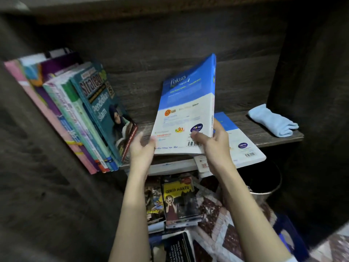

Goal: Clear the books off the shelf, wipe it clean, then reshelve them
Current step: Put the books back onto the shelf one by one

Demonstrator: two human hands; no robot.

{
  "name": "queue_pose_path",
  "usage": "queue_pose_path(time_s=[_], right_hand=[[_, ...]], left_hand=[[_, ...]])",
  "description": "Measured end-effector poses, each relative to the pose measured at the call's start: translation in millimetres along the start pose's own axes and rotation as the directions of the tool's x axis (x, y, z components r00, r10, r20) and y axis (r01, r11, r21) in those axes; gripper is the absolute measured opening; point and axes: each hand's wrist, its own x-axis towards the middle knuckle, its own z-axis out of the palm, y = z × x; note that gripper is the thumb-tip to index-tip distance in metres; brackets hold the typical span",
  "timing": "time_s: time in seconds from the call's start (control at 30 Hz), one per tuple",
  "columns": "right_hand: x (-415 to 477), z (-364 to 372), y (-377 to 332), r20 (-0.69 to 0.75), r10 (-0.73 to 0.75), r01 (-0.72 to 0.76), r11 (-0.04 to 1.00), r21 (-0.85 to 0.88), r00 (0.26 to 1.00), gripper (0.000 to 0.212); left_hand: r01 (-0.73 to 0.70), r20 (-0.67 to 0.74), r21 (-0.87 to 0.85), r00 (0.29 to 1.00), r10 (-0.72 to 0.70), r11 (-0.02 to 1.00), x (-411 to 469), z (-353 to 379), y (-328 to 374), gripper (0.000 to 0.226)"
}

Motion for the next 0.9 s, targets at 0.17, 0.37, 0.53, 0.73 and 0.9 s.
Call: queue_pose_path(time_s=[0.17, 0.37, 0.53, 0.73, 0.9], right_hand=[[-23.7, 53.7, 21.8, -0.019, -0.297, 0.279, 0.915, -0.292, 0.955, 0.059], [-46.4, 96.8, 59.4, 0.169, -0.569, 0.564, 0.643, -0.519, 0.805, 0.061], [-59.0, 118.4, 93.1, 0.439, -0.463, 0.638, 0.551, -0.538, 0.77, 0.067], [-51.0, 117.2, 105.9, 0.504, -0.318, 0.583, 0.59, -0.558, 0.803, 0.069], [-40.3, 112.1, 107.4, 0.559, -0.123, 0.485, 0.667, -0.565, 0.82, 0.083]], left_hand=[[-0.242, -0.062, -0.217, 0.97, 0.234, 0.946, -18.6, -17.8, 53.2, 0.043], [-0.397, -0.054, -0.35, 0.913, 0.405, 0.849, -23.5, -43.9, 76.2, 0.081], [-0.531, -0.212, -0.138, 0.84, 0.499, 0.836, -5.3, -66.8, 71.7, 0.096], [-0.596, -0.246, 0.105, 0.76, 0.602, 0.796, 2.9, -85.0, 63.7, 0.086], [-0.627, -0.171, 0.227, 0.727, 0.664, 0.745, -1.6, -90.5, 56.2, 0.085]])
